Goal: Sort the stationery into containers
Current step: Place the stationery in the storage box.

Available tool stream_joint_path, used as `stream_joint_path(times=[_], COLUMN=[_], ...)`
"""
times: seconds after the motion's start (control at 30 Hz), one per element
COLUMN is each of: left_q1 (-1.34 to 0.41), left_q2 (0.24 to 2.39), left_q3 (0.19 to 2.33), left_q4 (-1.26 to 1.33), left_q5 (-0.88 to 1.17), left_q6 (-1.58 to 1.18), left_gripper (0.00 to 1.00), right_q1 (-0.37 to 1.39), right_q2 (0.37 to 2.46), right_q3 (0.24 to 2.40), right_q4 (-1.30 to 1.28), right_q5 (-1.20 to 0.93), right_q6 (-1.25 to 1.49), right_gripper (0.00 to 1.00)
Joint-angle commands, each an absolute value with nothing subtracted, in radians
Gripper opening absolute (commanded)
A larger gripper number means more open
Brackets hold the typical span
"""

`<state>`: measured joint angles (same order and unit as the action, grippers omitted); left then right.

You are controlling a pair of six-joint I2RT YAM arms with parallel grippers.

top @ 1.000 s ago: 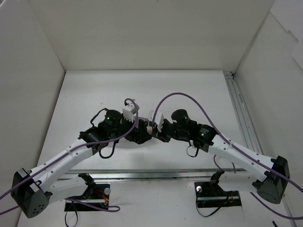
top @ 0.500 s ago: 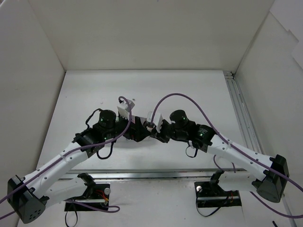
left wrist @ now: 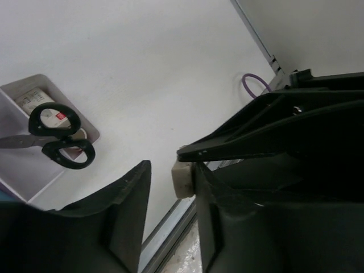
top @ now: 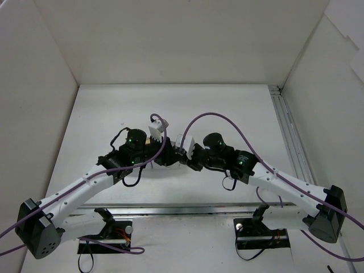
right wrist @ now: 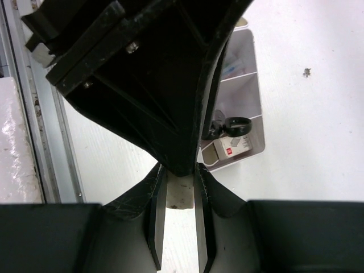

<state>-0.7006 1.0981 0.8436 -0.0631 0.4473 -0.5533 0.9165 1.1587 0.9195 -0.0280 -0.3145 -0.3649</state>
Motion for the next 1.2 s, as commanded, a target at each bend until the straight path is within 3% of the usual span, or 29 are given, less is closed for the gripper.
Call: stream_joint_path(times=[0.0, 0.03, 0.1, 0.23, 0.4, 0.43, 0.47, 0.5, 0.93, 1.17], left_q1=[-0.704, -0.704, -0.704, -0.704, -0.695, -0.672, -0.658, -0.641, -0.336, -0.181], left_q2=[1.103, 1.1, 1.094, 1.069, 1.006, 0.988, 0.977, 0.968, 0.856, 0.862], left_q3=[0.893, 0.891, 0.89, 0.877, 0.88, 0.881, 0.879, 0.879, 0.916, 0.855], left_q4=[-0.008, -0.008, -0.008, -0.008, -0.067, -0.09, -0.097, -0.119, -0.509, -0.468], left_q5=[0.502, 0.505, 0.512, 0.529, 0.358, 0.318, 0.304, 0.293, -0.172, -0.198], left_q6=[-0.551, -0.551, -0.554, -0.555, -0.568, -0.572, -0.575, -0.577, -0.641, -0.609], left_gripper=[0.29, 0.16, 0.04, 0.0, 0.0, 0.0, 0.0, 0.0, 0.0, 0.0], right_q1=[0.923, 0.923, 0.925, 0.923, 0.923, 0.926, 0.922, 0.923, 0.913, 0.85], right_q2=[1.131, 1.128, 1.124, 1.126, 1.129, 1.131, 1.137, 1.137, 1.022, 0.985], right_q3=[0.94, 0.934, 0.934, 0.917, 0.926, 0.937, 0.942, 0.949, 0.842, 0.813], right_q4=[0.17, 0.188, 0.196, 0.253, 0.241, 0.233, 0.224, 0.198, 0.192, 0.123], right_q5=[-0.281, -0.275, -0.255, -0.148, -0.095, -0.065, -0.06, -0.061, 0.198, 0.236], right_q6=[-0.359, -0.357, -0.353, -0.325, -0.269, -0.244, -0.241, -0.239, -0.146, -0.103], right_gripper=[0.0, 0.0, 0.0, 0.02, 0.49, 0.69, 0.8, 0.97, 0.98, 0.98])
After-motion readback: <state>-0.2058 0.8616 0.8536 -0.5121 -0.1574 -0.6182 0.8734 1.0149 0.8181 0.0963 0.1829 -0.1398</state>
